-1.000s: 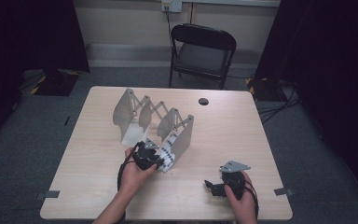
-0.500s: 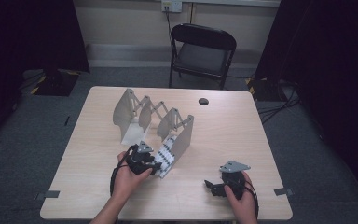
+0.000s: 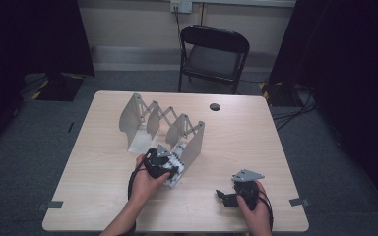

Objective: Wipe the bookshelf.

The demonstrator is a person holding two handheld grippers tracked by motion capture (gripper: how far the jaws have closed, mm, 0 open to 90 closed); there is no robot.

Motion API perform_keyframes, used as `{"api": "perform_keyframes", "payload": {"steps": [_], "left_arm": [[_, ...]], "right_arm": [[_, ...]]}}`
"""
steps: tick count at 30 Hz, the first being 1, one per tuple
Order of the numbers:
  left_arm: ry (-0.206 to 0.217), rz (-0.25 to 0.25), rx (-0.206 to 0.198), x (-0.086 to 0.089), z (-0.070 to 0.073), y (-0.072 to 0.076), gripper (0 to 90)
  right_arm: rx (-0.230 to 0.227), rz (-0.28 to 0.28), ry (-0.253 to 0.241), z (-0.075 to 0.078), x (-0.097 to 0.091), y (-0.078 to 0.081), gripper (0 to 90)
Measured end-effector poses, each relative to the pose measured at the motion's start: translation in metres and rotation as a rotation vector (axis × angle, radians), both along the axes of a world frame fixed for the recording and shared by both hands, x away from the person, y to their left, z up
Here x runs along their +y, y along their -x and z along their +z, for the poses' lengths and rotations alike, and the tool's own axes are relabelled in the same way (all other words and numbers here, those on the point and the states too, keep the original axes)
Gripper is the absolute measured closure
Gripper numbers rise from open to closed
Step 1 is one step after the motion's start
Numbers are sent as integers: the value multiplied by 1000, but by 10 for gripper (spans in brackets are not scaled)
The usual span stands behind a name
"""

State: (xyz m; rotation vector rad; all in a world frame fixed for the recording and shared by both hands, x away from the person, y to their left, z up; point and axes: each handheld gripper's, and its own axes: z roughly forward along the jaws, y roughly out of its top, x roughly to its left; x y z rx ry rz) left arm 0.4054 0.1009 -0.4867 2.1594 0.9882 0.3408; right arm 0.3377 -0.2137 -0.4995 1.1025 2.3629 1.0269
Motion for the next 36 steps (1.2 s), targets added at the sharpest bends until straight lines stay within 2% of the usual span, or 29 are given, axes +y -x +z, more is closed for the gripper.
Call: {"api": "perform_keyframes", "payload": {"steps": [7, 9, 11, 14, 22, 24, 25, 27, 30, 31, 35, 36], "left_arm": [[-10, 0, 5, -1, 0, 1, 545], [4, 13, 15, -3, 0, 2, 564], [-13, 6, 24, -4, 2, 2, 612], [-14, 6, 43, -7, 3, 2, 667], [-4, 11, 36, -7, 4, 8, 729], [9, 18, 48, -6, 5, 10, 740], [2, 17, 45, -5, 6, 11, 744], [2, 10, 53, -2, 13, 11, 749], [25, 11, 35, 0, 26, 10, 752], [15, 6, 29, 1, 31, 9, 753], [50, 10, -2, 0, 58, 6, 754], [47, 10, -8, 0, 63, 4, 754]], "right_arm": [[0, 0, 1, 0, 0, 0, 123], [0, -1, 1, 0, 0, 0, 122], [0, -1, 1, 0, 0, 0, 122], [0, -1, 2, 0, 0, 0, 122], [3, -1, 0, 0, 0, -1, 121], [3, -1, 0, 0, 0, -1, 120], [3, -1, 0, 0, 0, -1, 121], [3, -1, 0, 0, 0, -1, 121], [3, -1, 0, 0, 0, -1, 120], [3, -1, 0, 0, 0, -1, 120], [3, -1, 0, 0, 0, -1, 120], [3, -1, 0, 0, 0, -1, 120]]}}
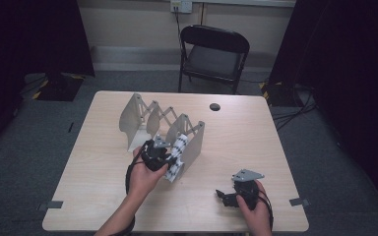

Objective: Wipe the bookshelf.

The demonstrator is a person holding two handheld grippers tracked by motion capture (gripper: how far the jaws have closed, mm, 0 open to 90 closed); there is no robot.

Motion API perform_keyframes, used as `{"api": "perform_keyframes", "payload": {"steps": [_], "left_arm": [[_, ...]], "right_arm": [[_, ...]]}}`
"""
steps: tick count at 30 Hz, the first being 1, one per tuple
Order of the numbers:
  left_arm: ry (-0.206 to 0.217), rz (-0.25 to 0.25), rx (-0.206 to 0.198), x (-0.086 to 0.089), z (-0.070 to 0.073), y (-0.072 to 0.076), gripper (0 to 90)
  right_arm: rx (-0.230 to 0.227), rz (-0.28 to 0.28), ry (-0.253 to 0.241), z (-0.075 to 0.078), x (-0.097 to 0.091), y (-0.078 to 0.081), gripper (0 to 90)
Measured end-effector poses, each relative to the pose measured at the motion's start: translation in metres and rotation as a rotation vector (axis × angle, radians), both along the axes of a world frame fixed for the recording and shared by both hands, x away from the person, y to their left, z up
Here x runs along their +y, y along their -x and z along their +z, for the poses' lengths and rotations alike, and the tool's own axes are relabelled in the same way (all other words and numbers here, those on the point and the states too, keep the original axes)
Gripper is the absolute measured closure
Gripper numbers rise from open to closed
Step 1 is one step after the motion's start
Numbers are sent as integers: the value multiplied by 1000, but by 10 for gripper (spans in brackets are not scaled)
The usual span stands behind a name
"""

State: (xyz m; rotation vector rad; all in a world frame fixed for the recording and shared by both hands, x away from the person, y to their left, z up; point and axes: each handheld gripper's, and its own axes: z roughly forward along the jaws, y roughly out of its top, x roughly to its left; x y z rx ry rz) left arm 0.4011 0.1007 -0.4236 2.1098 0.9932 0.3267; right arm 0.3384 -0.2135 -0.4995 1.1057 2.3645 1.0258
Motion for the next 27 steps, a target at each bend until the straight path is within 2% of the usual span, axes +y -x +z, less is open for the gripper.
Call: {"api": "perform_keyframes", "payload": {"steps": [2, 4, 7, 9, 10, 12, 16, 20, 24, 27], "left_arm": [[-4, 7, -19, 0, 13, -5, 754], [12, 24, -39, -2, 30, -11, 753], [10, 48, -47, -3, 37, -17, 753], [6, 66, -35, -4, 39, -21, 753], [11, 70, -25, -4, 38, -22, 753], [-18, 75, -8, -4, 32, -26, 753], [-11, 92, 20, -2, 19, -27, 752], [-40, 91, 37, -1, 2, -25, 752], [-40, 99, 49, -2, -13, -20, 752], [-47, 100, 76, -2, -25, -17, 752]], "right_arm": [[0, 0, 0, 0, 0, 0, 120], [-1, 0, 0, 0, 0, 0, 120], [0, 0, 0, 0, 0, 0, 120], [-1, 0, 0, 0, 0, 0, 121], [0, 0, 0, 0, 0, 0, 120], [-1, 0, 0, 0, 0, 0, 120], [0, 0, 0, 0, 0, 0, 120], [-1, 0, 0, 0, 0, 0, 120], [0, 0, 0, 0, 0, 0, 120], [0, 0, 0, 0, 0, 0, 120]]}}
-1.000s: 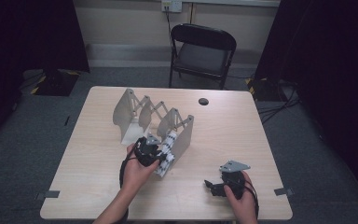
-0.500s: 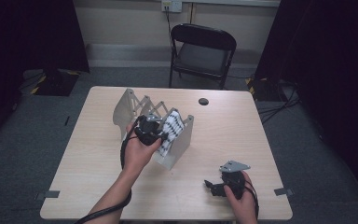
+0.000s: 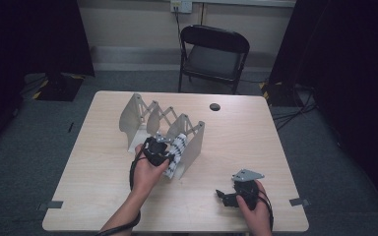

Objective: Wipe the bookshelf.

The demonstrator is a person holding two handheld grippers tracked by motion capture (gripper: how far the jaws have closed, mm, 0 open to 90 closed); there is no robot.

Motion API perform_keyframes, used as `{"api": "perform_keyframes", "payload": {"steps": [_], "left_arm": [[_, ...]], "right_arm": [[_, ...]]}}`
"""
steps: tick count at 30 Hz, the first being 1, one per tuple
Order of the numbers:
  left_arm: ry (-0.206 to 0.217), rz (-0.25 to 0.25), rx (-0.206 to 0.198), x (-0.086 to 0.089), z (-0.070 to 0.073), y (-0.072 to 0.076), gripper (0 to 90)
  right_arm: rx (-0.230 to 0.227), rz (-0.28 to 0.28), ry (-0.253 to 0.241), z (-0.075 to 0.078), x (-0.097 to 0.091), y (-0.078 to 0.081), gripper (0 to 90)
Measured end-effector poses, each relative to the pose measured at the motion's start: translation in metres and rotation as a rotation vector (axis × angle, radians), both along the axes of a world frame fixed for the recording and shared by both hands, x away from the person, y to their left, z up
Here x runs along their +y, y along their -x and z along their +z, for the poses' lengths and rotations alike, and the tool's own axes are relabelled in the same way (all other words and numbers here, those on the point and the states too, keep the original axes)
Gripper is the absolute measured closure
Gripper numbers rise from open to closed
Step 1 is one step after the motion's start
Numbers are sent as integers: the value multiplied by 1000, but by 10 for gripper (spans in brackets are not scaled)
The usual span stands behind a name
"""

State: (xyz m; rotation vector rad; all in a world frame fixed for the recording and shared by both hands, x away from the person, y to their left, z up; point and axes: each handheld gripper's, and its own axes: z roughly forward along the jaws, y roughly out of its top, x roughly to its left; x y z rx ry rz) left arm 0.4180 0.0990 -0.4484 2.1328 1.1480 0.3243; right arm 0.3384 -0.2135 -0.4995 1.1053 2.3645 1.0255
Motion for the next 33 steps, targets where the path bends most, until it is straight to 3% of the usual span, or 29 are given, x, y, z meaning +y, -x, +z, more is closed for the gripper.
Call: {"api": "perform_keyframes", "payload": {"steps": [4, 7, 9, 16, 20, 25, 33], "left_arm": [[-6, -11, 14, -2, -7, 5, 752], [-5, -30, 10, -4, 1, 8, 752], [2, -35, -9, -4, 10, 9, 752], [-5, -38, -98, -4, 66, 9, 752], [-11, -24, -135, -3, 85, 4, 752], [-9, 2, -134, -2, 83, -2, 753], [-27, 12, -112, -7, 64, -3, 753]], "right_arm": [[0, 0, 0, 0, 0, 0, 120], [0, 0, 0, 0, 0, 0, 120], [0, 0, 0, 0, 0, 0, 120], [0, 0, 0, 0, 0, 0, 120], [0, -2, -1, 0, 0, 0, 120], [0, -2, -1, 0, 0, 0, 120], [0, 0, 0, 0, 0, 0, 120]]}}
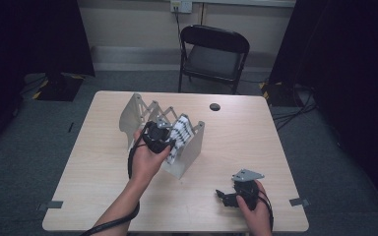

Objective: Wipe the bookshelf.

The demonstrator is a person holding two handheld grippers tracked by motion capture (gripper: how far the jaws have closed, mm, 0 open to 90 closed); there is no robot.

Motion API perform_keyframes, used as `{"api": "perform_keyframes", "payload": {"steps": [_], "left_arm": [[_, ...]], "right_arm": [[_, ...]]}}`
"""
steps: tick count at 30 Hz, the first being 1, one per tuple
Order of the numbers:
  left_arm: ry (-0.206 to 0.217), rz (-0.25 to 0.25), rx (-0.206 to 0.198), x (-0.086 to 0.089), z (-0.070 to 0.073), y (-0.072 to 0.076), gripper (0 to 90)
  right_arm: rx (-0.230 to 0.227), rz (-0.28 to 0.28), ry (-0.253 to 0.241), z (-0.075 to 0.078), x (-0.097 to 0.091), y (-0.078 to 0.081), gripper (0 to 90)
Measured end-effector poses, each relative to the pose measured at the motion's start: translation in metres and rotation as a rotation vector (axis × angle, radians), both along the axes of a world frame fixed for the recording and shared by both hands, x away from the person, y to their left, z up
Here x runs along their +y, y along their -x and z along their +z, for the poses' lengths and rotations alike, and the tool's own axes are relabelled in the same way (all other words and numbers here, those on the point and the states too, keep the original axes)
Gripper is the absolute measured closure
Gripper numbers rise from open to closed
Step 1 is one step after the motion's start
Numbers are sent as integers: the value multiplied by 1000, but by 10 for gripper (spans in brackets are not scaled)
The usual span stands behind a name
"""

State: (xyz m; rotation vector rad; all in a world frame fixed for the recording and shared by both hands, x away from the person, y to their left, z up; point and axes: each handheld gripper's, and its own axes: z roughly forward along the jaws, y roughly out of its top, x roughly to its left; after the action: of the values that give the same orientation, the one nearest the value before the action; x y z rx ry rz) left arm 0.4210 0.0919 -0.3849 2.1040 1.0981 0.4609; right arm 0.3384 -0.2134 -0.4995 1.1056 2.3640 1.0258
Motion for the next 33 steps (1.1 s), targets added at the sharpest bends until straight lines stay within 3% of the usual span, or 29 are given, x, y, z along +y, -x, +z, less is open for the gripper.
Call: {"api": "perform_keyframes", "payload": {"steps": [14, 23, 29, 33], "left_arm": [[3, 13, 88, -1, -53, 6, 753], [-12, -11, 138, -3, -89, 12, 750], [-14, -36, 107, -1, -88, 16, 670], [23, -32, 92, 6, -83, 24, 600]], "right_arm": [[0, 0, 0, 0, 0, 0, 120], [0, 0, 0, 0, 0, 0, 120], [0, 0, 0, 0, 0, 0, 120], [-2, 2, 1, 0, 0, 0, 121]]}}
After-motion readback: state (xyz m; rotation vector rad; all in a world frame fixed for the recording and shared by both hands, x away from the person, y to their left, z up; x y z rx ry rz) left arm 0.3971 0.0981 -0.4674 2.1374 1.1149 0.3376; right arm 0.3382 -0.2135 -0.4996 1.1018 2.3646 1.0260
